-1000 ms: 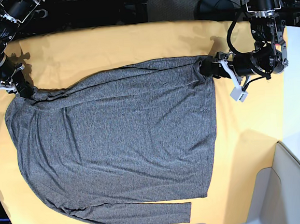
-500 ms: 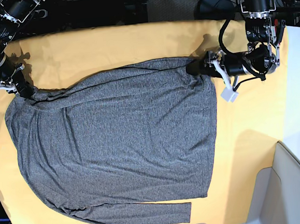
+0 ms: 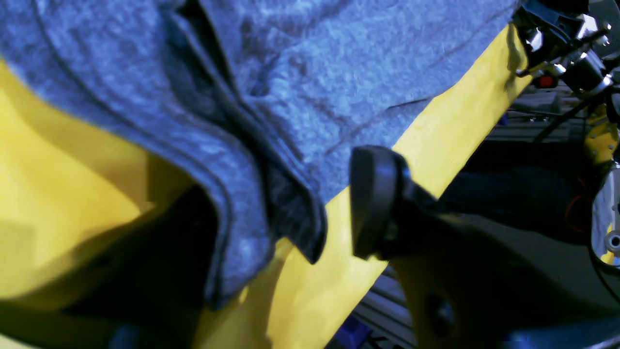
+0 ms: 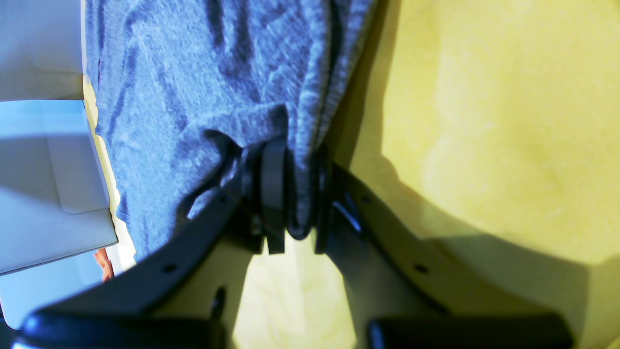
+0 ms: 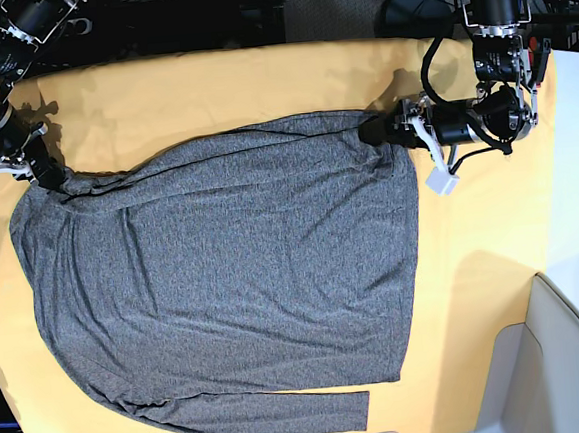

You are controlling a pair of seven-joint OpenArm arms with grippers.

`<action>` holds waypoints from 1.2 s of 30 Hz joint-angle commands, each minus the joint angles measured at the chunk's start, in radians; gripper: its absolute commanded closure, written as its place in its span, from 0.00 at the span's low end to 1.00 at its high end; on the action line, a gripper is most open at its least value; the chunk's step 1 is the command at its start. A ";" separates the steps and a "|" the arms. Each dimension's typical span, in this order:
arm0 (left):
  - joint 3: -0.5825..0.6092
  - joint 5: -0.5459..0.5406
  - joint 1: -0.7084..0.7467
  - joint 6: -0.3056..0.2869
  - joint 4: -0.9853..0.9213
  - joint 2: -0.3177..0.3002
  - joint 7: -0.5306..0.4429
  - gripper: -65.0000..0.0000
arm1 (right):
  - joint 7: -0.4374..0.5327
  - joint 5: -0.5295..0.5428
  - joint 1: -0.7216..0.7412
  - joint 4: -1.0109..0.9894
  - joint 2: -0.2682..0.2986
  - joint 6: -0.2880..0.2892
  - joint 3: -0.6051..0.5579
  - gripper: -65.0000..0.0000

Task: Fold the T-shirt properly
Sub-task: 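Drag both held corners toward the hem, folding the collar edge over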

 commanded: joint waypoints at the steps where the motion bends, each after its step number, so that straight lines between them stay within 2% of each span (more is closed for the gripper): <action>1: -0.005 -0.009 -0.010 0.000 0.009 -0.010 0.009 0.70 | -0.016 0.003 -0.002 0.000 0.002 -0.008 -0.001 0.89; 5: -0.005 -0.009 -0.002 0.000 0.009 -0.010 0.009 1.00 | -0.018 0.003 -0.016 0.000 0.008 -0.008 -0.034 0.90; 9: -0.005 -0.009 -0.001 -0.003 0.009 -0.016 0.009 0.99 | -0.018 0.002 -0.033 0.001 0.014 -0.008 -0.069 1.00; 15: -0.005 -0.010 0.019 -0.005 0.011 -0.048 0.009 0.99 | -0.018 0.002 -0.060 0.001 0.089 -0.008 -0.110 1.00; 23: -0.005 -0.010 0.041 -0.006 0.014 -0.050 0.009 0.99 | -0.018 0.002 -0.116 0.001 0.166 -0.008 -0.112 1.00; 30: -0.005 -0.010 0.050 -0.006 0.014 -0.051 0.009 0.99 | -0.018 0.002 -0.146 0.001 0.203 -0.008 -0.112 1.00; 36: -0.007 -0.015 0.054 -0.006 0.015 -0.106 0.009 0.99 | -0.018 0.002 -0.146 0.001 0.213 -0.008 -0.113 1.00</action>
